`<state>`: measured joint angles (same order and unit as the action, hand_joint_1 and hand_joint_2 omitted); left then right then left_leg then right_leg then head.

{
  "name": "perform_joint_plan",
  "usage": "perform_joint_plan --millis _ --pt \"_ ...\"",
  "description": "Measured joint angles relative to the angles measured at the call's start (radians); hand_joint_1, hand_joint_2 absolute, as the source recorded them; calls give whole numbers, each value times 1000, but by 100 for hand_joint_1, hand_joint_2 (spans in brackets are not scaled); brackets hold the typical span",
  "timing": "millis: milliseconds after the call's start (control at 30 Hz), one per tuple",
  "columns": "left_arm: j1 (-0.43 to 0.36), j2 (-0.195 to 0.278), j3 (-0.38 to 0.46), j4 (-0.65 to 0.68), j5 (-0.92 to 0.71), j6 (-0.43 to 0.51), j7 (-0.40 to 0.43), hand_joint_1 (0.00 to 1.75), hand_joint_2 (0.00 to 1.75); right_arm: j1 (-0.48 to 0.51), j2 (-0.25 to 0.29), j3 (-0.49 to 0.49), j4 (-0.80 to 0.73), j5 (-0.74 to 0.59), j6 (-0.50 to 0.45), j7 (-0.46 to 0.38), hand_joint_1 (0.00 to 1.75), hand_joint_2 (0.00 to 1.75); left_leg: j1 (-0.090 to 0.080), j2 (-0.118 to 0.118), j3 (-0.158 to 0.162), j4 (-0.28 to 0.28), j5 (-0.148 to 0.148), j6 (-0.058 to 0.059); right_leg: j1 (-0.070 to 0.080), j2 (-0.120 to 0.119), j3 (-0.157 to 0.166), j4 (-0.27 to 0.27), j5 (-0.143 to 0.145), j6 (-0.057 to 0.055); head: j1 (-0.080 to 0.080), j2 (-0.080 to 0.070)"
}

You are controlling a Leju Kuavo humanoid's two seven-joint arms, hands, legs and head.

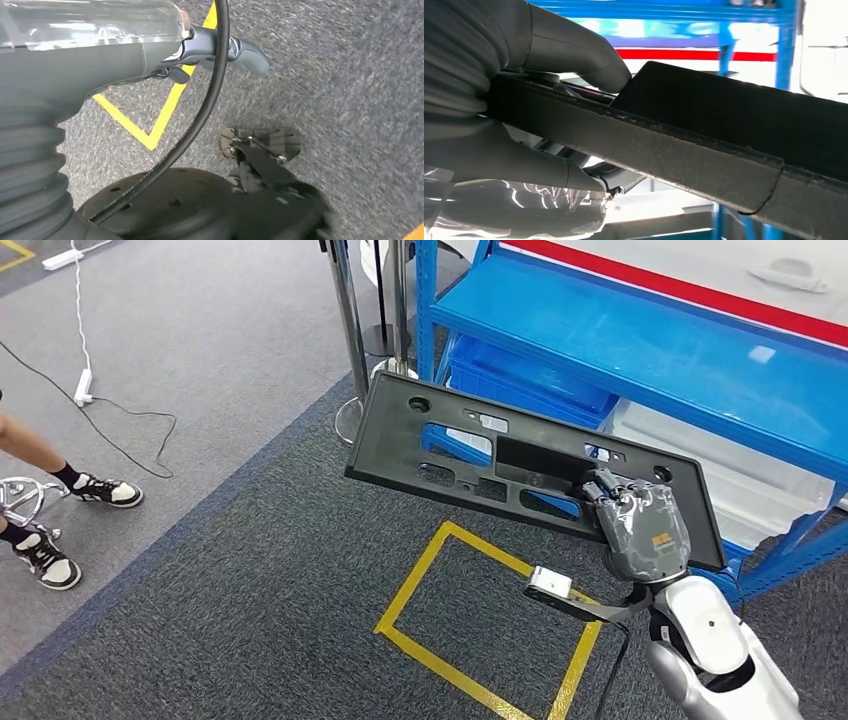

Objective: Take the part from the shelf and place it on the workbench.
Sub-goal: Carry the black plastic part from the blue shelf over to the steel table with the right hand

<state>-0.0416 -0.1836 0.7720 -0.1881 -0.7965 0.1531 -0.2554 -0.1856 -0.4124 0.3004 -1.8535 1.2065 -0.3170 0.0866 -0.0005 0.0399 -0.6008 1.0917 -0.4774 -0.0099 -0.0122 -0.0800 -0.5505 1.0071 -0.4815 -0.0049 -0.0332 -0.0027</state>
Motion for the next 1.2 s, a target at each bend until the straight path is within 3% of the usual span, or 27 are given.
perform_joint_plan --millis 67,133,167,233,300,367,400,433,500,533,600,667,733,800,867,900,933,967,1033,1100,1167,1200 --pt "-2 12 0 0 -5 19 -13 0 175 -29 23 29 19 16 7 9 175 175 -7 26 29 -66 13 14 6 -16 -3 4 -1 6 0 0" --pt "-2 23 0 0 -9 46 -31 0 175 -53 43 58 39 28 10 17 175 175 -9 9 24 -70 20 28 9 -34 -5 4 1 13 0 0" --pt "-2 28 1 0 -9 59 -41 0 175 -64 51 71 48 32 11 20 175 175 -7 -2 22 -75 25 35 7 -29 -6 7 -4 18 0 0" --pt "-2 39 5 0 -6 87 -67 0 175 -87 67 91 65 41 11 23 175 175 -1 -21 21 -85 37 48 1 18 -27 56 -44 26 0 0" --pt "-5 51 12 -1 -1 105 -92 0 175 -108 81 108 86 49 15 25 175 175 1 -42 16 -87 43 54 -3 63 -80 178 -112 30 0 0" --pt "-8 61 21 -1 6 116 -113 0 175 -122 94 123 107 54 22 26 175 175 1 -68 12 -84 46 54 -4 70 -124 276 -141 33 0 0" --pt "-8 66 26 -1 11 121 -124 0 175 -128 101 130 116 56 26 26 175 175 2 -81 11 -81 46 53 -6 71 -124 277 -126 33 0 0" --pt "-8 70 31 -1 16 126 -135 0 175 -136 106 136 123 57 30 26 175 175 3 -95 10 -77 46 51 -8 75 -106 238 -94 34 0 0" --pt "-9 80 43 -1 28 132 -156 0 175 -156 117 146 137 60 40 26 175 175 4 -121 6 -67 43 43 -16 113 -48 114 -27 34 0 0" --pt "-10 86 50 -1 32 133 -164 0 175 -168 122 151 144 60 45 26 175 175 4 -133 0 -62 43 37 -18 134 -27 64 -11 33 0 0" --pt "-11 98 61 -2 40 130 -177 0 175 -186 133 162 157 61 54 25 175 175 7 -154 -17 -57 50 21 -17 155 -17 32 -13 28 0 0" --pt "-7 110 71 -2 44 123 -184 0 175 -202 147 173 167 62 61 24 175 175 12 -167 -28 -56 54 7 -16 134 -18 25 -11 18 0 0" --pt "-3 121 78 -2 46 118 -187 0 175 -213 158 182 174 62 64 24 175 175 10 -128 -49 -15 26 -4 -17 109 -15 17 -5 3 0 0" --pt "-5 128 81 -2 47 118 -188 0 175 -217 164 188 179 62 65 24 175 175 9 -70 -101 102 -37 -11 -12 81 -13 14 -5 -7 0 0" --pt "-7 132 83 -3 47 117 -188 0 175 -218 168 192 185 62 65 24 175 175 11 -50 -149 214 -77 -15 -6 51 -13 16 -7 -10 0 0" --pt "-6 132 83 -3 47 117 -188 0 175 -219 169 195 187 62 65 24 175 175 12 -47 -152 225 -72 -15 -3 37 -13 17 -8 -12 0 0" --pt "-5 133 84 -3 49 115 -188 0 175 -220 171 199 190 62 65 24 175 175 12 -44 -134 195 -50 -13 -1 24 -12 17 -10 -13 0 0" --pt "-4 135 85 -3 53 110 -188 0 175 -222 173 202 191 61 65 23 175 175 11 -37 -98 129 -16 -9 0 13 -10 17 -11 -12 0 0" --pt "-5 140 96 -3 77 89 -190 0 175 -233 180 208 195 55 69 21 175 175 1 6 -28 -4 27 4 6 -6 -8 17 -14 -9 0 0" --pt "-8 146 118 -4 115 69 -200 0 175 -248 190 215 201 46 75 18 175 175 -11 31 -8 -55 34 18 12 -23 -8 16 -15 -4 0 0" --pt "-9 150 146 -8 148 64 -217 0 175 -261 203 223 211 37 81 17 175 175 -11 11 -10 -62 41 29 16 -41 -7 14 -15 3 0 0" --pt "-9 152 159 -9 159 65 -224 0 175 -266 208 228 216 33 82 17 175 175 -9 0 -8 -68 45 35 14 -34 -7 18 -22 7 0 0"
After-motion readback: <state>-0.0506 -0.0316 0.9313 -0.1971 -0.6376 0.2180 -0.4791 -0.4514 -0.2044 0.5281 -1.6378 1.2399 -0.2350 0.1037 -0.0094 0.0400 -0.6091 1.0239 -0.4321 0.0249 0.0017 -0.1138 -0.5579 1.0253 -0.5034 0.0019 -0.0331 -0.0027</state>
